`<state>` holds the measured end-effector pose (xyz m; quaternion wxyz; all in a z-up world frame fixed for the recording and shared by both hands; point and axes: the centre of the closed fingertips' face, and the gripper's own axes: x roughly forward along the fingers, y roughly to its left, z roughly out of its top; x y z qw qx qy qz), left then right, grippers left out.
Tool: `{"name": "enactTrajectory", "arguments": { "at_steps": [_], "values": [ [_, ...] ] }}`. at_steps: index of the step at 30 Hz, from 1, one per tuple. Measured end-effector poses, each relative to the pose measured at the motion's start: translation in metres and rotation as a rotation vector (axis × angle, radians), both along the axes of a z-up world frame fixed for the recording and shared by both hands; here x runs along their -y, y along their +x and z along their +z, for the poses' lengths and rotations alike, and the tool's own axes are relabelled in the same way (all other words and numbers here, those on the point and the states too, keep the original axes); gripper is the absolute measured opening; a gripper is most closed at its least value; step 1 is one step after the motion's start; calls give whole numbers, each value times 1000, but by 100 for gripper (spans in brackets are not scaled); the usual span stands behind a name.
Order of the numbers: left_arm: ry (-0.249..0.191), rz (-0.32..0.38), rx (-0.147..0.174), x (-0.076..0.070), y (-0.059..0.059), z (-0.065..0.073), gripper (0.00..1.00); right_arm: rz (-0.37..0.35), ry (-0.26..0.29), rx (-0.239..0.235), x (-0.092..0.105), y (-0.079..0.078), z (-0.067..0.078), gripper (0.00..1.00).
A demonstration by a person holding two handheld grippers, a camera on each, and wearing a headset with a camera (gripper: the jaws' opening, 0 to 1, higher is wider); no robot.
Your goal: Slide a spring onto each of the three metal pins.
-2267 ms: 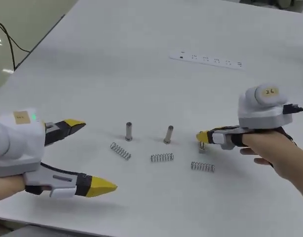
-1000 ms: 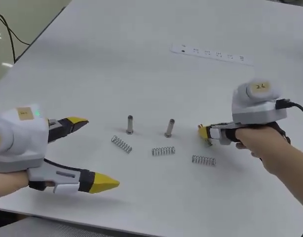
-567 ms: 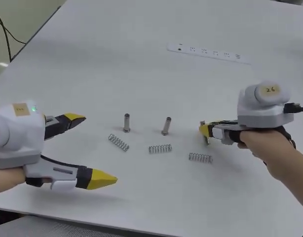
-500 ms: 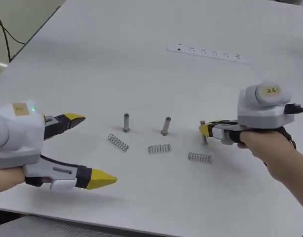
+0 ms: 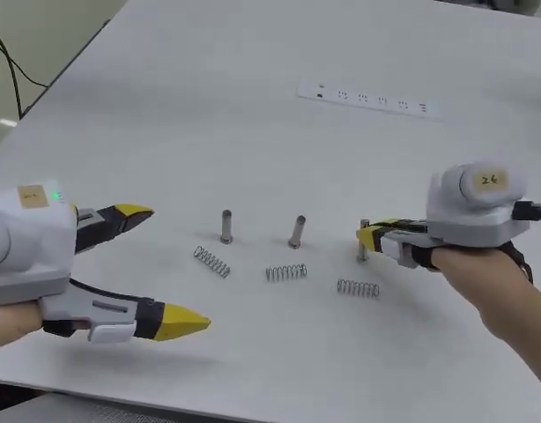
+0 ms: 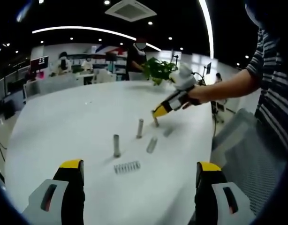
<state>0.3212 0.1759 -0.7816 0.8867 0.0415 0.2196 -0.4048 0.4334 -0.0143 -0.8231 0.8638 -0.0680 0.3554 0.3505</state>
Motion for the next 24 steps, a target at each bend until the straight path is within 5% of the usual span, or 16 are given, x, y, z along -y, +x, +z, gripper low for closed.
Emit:
{"name": "enactTrajectory", "arguments": {
  "at_steps": [24],
  "values": [
    [-6,0,-6,3,1,-2,97,60,-56,52,4,-6,0,5]
  ]
}}
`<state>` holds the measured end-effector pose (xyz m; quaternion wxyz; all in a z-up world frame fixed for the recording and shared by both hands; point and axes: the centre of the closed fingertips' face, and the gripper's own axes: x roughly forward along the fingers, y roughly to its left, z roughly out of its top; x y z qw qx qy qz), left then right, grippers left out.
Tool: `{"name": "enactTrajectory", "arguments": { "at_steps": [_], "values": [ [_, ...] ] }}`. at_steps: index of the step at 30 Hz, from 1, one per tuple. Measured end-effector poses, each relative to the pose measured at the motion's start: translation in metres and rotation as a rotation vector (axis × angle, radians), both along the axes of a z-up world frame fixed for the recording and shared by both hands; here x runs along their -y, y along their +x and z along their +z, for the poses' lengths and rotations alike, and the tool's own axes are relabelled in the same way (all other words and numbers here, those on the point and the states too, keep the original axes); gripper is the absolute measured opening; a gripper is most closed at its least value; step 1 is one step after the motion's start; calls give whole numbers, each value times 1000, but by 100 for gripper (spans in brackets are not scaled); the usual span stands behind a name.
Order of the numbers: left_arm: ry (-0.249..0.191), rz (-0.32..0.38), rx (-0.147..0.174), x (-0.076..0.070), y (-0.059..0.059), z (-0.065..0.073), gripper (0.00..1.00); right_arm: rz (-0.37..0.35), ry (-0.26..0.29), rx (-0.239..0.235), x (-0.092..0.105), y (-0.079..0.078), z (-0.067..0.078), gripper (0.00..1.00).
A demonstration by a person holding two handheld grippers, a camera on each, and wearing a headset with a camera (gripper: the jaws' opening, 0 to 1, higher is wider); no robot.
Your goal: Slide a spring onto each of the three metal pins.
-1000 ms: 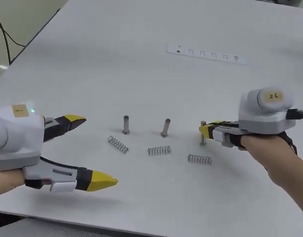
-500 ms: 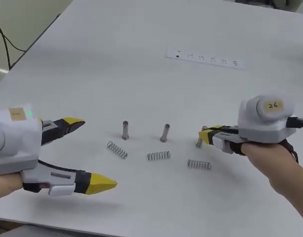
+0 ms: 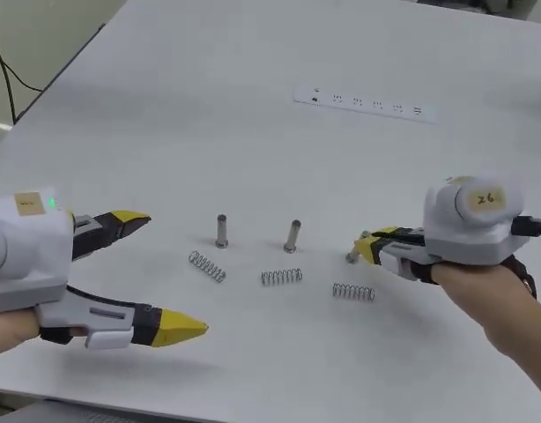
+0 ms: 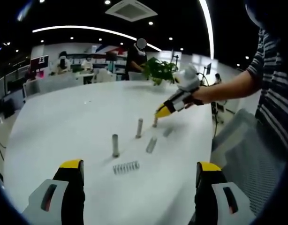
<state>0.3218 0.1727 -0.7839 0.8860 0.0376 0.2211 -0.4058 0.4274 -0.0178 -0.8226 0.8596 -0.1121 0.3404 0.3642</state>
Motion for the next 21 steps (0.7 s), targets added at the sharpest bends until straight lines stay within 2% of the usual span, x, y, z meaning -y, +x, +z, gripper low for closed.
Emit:
{"name": "enactTrajectory", "arguments": {
  "at_steps": [15,21],
  "values": [
    [2,2,-2,-3,1,-2,97,27,-28,18,-2,-6,1,6],
    [1,4,-1,-3,3,-1,97,23,-9,10,-3,-8,3,7]
  ]
}}
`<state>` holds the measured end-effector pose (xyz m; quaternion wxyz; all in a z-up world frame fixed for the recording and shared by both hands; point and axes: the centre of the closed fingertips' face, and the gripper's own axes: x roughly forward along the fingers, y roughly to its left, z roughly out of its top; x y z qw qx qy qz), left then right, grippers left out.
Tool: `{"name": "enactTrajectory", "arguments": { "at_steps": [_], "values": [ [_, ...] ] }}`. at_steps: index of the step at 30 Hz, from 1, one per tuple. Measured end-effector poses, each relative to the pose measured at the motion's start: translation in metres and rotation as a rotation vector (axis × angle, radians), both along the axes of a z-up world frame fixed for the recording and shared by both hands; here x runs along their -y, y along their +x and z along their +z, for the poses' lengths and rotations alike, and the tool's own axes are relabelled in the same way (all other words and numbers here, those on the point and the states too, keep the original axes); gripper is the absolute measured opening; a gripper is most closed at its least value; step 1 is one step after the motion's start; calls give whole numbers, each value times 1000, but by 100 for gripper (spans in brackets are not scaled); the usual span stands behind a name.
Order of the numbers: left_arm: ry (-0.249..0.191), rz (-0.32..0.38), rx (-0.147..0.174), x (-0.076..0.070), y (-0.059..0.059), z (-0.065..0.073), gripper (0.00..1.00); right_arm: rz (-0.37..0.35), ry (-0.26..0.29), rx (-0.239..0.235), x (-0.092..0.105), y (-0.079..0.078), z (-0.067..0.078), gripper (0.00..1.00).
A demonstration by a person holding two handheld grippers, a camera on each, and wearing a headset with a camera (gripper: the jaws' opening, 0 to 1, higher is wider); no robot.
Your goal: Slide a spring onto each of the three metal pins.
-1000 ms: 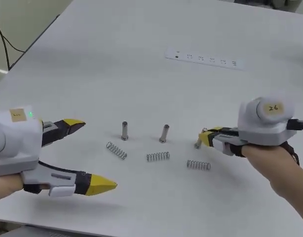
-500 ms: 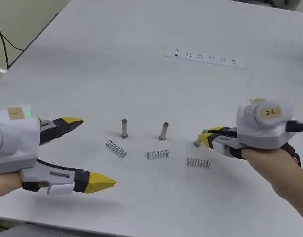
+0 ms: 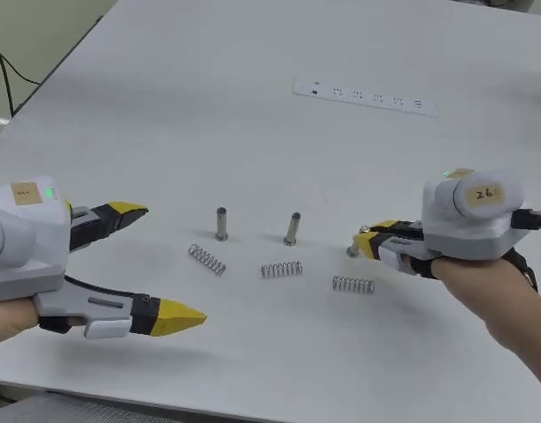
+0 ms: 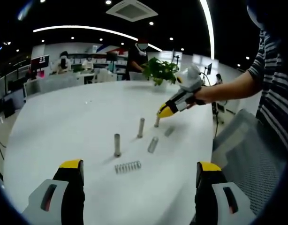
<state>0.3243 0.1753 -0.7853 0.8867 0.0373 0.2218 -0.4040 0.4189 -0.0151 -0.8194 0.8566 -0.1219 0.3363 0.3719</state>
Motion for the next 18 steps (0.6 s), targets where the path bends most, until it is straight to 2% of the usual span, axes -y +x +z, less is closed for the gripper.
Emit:
{"name": "enactTrajectory", "arguments": {
  "at_steps": [7,18],
  "values": [
    [-5,7,3,-2,2,1,97,-2,16,-12,-2,-3,2,14],
    [-3,10,3,-4,3,1,97,-19,23,12,4,-1,9,26]
  ]
}}
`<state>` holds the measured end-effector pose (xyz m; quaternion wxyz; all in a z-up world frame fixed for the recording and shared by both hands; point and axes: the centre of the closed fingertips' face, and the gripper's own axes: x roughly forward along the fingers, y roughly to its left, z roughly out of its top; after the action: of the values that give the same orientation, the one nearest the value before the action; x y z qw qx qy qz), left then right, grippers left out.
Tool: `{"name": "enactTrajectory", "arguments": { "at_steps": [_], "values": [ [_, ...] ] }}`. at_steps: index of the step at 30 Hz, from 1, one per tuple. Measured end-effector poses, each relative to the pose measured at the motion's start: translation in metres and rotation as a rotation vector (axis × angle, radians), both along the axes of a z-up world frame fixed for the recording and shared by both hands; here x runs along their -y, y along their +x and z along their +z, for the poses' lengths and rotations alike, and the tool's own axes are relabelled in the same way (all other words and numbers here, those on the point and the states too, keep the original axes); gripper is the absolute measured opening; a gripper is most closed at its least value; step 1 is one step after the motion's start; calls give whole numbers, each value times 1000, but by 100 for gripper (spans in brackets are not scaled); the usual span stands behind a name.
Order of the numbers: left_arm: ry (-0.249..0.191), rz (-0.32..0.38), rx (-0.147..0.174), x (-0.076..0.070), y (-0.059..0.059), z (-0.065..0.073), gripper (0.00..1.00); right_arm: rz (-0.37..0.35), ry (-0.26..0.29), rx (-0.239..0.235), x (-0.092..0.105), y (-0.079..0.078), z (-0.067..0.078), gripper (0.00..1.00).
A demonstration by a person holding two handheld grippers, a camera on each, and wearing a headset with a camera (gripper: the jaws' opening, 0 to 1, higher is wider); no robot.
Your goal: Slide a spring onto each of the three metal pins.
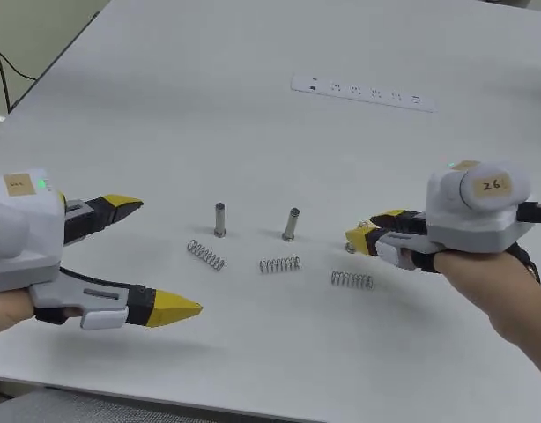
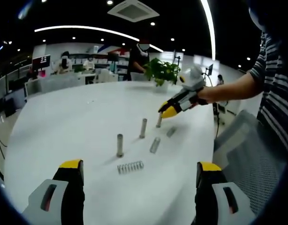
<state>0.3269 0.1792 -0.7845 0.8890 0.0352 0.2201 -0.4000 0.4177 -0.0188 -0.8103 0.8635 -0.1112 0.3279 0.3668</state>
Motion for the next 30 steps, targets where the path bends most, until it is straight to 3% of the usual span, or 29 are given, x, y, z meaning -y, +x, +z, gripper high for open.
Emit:
{"name": "enactTrajectory", "arguments": {
  "at_steps": [17,21,24,27,30],
  "values": [
    [-2,-1,3,-1,2,3,98,30,6,44,7,-1,15,32],
    [2,0,4,-4,2,3,98,84,-53,77,13,-3,18,33],
    [3,3,6,-5,3,3,98,152,-150,106,18,-7,17,33],
    [7,0,5,-5,3,4,98,221,-206,131,19,-12,14,32],
    [6,-2,7,-4,3,5,98,272,-239,128,18,-21,10,32]
  ]
}}
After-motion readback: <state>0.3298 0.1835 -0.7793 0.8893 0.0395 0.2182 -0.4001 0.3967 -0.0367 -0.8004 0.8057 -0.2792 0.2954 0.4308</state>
